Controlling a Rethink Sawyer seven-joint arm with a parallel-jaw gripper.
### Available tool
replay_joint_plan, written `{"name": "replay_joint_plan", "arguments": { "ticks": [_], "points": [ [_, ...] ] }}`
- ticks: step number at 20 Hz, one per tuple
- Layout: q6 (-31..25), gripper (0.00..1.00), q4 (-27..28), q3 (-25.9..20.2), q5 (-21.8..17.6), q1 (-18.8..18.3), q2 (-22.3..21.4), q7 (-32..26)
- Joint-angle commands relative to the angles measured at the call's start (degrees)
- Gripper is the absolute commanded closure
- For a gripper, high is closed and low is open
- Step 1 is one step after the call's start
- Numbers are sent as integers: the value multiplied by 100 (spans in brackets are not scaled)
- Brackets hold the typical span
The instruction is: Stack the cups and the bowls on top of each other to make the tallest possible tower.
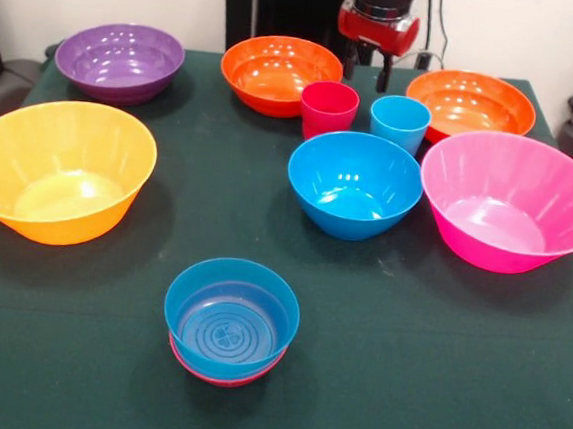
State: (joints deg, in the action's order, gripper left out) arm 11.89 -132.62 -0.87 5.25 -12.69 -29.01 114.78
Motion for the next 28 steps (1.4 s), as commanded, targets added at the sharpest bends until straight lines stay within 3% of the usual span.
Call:
{"name": "replay_joint_plan", "arguments": {
  "ticks": [1, 12, 16, 18, 22, 28],
  "points": [
    [198, 0, 544, -361, -99, 27, 120, 866],
    [363, 0, 108, -412, -63, 238, -61, 1147],
    [118, 0, 143, -403, 20, 255, -188, 1087],
    [-265, 0, 230, -363, 122, 273, -407, 960],
    [-302, 0, 362, -317, 146, 308, -228, 900],
    [-711, 0, 254, -219, 212, 437, -713, 812]
  ]
}}
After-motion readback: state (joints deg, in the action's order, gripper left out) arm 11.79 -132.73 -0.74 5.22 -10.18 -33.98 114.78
